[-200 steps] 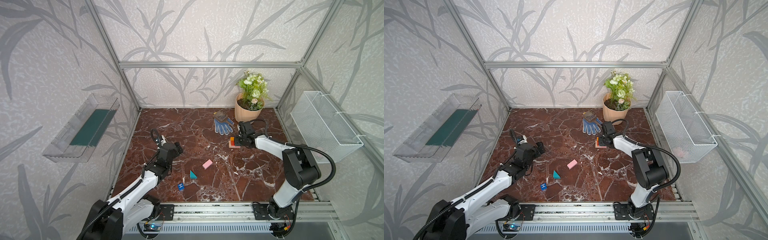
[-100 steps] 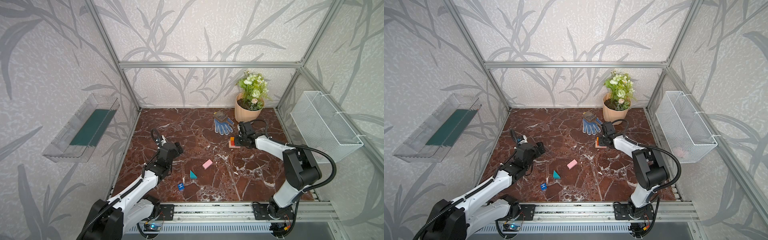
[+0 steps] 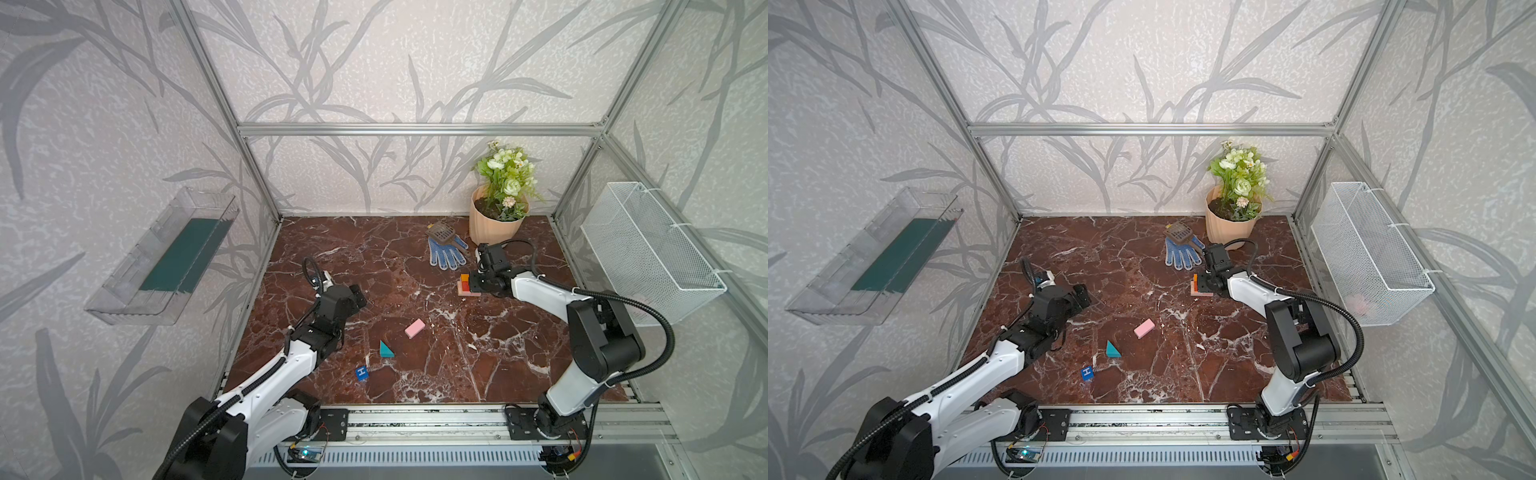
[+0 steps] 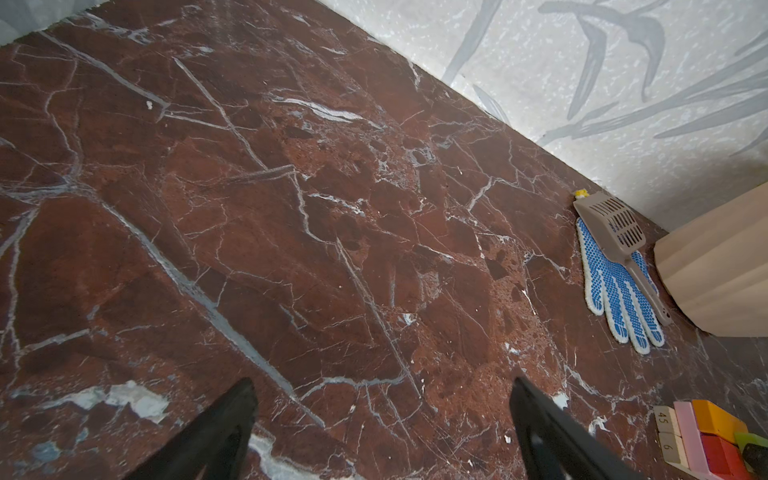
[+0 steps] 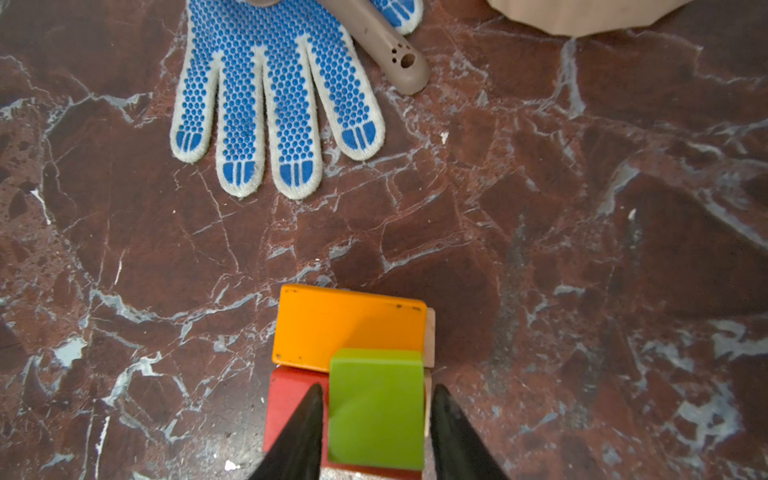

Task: Build the wood block tower
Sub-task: 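Open the right gripper and lift it off the lime green cube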

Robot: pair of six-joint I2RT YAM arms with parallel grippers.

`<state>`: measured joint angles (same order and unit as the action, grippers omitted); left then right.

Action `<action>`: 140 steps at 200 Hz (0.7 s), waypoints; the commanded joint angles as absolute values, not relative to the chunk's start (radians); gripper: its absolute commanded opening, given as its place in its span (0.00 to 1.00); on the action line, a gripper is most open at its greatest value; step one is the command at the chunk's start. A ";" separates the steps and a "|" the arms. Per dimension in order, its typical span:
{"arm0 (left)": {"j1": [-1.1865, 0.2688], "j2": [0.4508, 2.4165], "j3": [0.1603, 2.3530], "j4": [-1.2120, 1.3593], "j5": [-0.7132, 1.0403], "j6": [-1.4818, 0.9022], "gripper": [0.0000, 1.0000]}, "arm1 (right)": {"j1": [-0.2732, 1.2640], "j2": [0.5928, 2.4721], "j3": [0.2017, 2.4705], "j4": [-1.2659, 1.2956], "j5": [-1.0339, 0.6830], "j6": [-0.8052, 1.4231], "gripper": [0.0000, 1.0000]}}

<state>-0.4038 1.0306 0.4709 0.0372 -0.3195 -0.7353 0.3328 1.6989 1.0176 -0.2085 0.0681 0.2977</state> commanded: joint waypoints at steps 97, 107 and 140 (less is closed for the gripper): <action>-0.399 1.042 0.504 0.030 -0.324 -0.750 0.97 | 0.330 1.664 1.000 -0.192 0.054 0.288 0.41; -0.399 1.042 0.503 0.030 -0.324 -0.750 0.96 | 0.330 1.663 0.999 -0.191 0.052 0.288 0.41; -0.399 1.043 0.505 0.028 -0.322 -0.750 0.96 | 0.330 1.656 0.992 -0.183 0.049 0.287 0.41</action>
<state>-0.4038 1.0359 0.4725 0.0372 -0.3141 -0.7357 0.3328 1.6962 1.0088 -0.2016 0.0589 0.2958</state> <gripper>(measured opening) 0.963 0.410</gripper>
